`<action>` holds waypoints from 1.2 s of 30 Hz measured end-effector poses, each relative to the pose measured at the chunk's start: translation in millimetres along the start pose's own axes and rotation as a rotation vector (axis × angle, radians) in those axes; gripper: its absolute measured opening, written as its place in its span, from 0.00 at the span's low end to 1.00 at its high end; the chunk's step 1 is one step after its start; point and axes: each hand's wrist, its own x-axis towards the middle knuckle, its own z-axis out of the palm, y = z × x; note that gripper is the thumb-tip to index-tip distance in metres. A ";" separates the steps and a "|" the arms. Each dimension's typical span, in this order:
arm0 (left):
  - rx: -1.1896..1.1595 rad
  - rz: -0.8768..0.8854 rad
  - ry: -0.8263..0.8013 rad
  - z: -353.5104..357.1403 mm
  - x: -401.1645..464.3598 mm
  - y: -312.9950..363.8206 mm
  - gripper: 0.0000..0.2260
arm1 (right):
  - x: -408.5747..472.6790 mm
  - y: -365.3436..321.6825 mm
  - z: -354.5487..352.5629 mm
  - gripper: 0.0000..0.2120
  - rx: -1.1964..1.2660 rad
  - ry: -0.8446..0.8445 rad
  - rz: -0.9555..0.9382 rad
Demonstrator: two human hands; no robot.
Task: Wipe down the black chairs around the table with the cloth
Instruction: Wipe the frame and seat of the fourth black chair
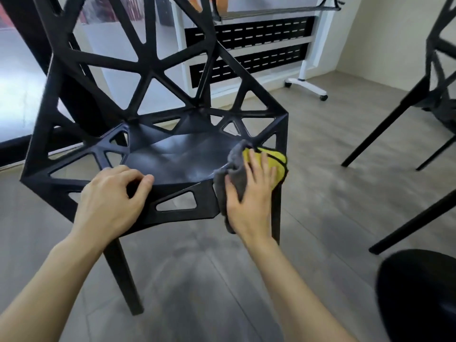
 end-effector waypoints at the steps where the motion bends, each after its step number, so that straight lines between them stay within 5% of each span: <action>1: 0.004 -0.001 -0.001 -0.2 1.7 -0.5 0.14 | -16.3 -13.6 5.7 0.33 -0.083 -0.122 -0.194; 3: -0.006 0.012 -0.020 -1.9 4.0 -2.0 0.15 | -34.6 -39.5 16.5 0.36 -0.153 -0.395 -0.494; 6: -0.138 0.017 0.000 -10.5 2.0 -12.0 0.13 | -15.2 -58.4 25.0 0.34 -0.258 -0.583 -0.673; 10: -0.185 -0.084 0.297 -38.7 8.6 -47.5 0.11 | 66.2 -65.9 47.9 0.29 -0.498 -0.728 -0.330; 13: -0.155 -0.251 0.389 -58.4 31.5 -78.8 0.12 | 108.4 -85.9 93.4 0.37 -0.608 -0.965 -0.065; 16: -0.186 -0.398 0.269 -70.6 71.3 -105.1 0.19 | 73.4 -122.2 119.4 0.44 -0.547 -0.999 -0.103; 19: -0.308 -0.515 -0.003 -70.5 116.7 -119.6 0.24 | 33.9 -137.0 90.7 0.35 -0.394 -1.009 -0.427; 21: -0.350 -0.496 -0.009 -58.2 135.5 -124.3 0.22 | 36.9 -128.9 72.2 0.43 -0.358 -1.082 -0.563; 25: -0.125 -0.363 0.111 -33.9 144.6 -143.0 0.14 | 99.6 -105.1 115.8 0.50 -0.398 -1.258 -0.355; 29: -0.242 -0.337 0.118 -30.8 154.6 -147.6 0.15 | 155.0 -83.3 202.5 0.49 -0.526 -1.016 -0.069; 36: -0.405 -0.356 0.072 -38.6 176.8 -148.7 0.16 | 188.6 -87.8 185.0 0.44 -0.469 -1.075 -0.091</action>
